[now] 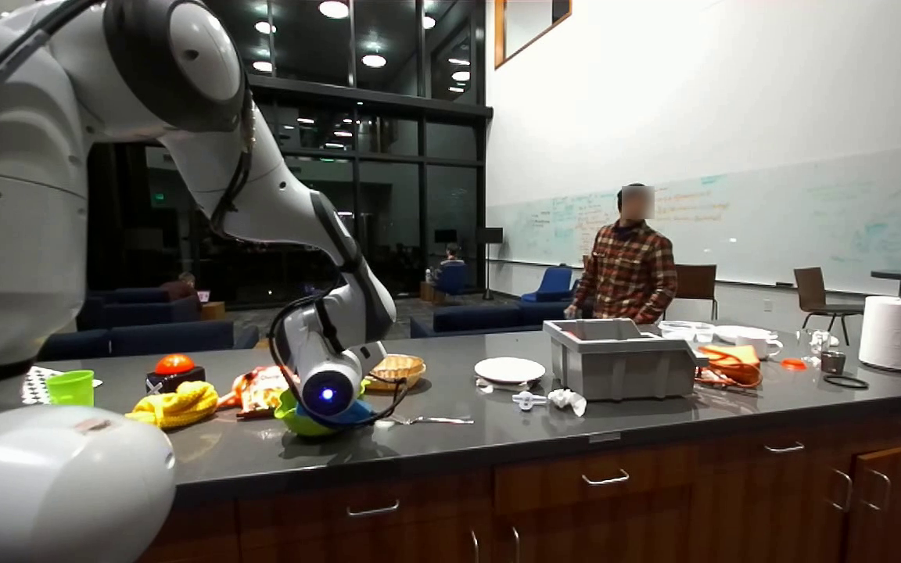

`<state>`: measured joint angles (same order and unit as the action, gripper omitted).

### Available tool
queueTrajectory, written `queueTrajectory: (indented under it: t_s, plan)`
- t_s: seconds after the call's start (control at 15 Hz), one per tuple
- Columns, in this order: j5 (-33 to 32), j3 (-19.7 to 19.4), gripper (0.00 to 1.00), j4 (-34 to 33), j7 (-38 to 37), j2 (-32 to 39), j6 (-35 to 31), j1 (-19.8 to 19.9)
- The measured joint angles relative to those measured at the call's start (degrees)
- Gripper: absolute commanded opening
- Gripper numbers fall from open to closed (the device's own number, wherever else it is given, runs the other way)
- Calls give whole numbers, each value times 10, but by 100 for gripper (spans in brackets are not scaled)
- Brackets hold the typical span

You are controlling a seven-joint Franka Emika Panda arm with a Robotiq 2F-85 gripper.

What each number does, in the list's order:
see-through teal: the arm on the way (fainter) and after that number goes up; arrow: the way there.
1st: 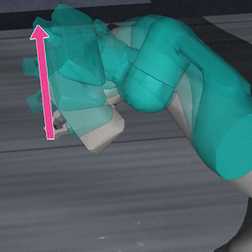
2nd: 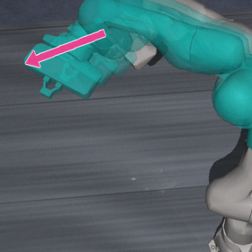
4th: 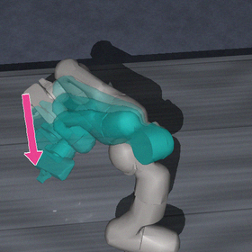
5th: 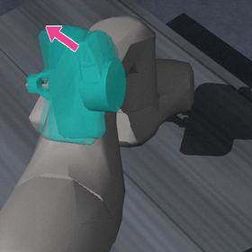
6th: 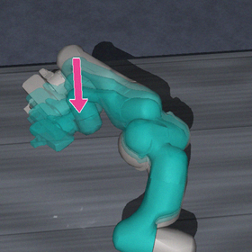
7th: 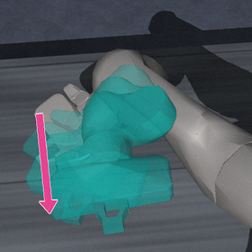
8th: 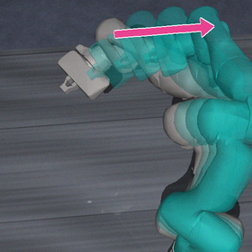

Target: Transfer the beans from the blue bowl to the green bowl

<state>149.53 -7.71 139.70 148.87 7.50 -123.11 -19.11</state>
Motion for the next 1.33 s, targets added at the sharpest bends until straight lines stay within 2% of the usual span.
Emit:
queueTrajectory:
  t_s: [0.33,0.93,1.13,1.33]
  plan:
    - [0,-5,2,3,0,0,31,-10]
    - [0,-128,2,-46,0,24,31,-150]
    - [0,-166,2,-57,0,38,33,-176]
    - [0,-190,2,-62,0,51,50,-184]
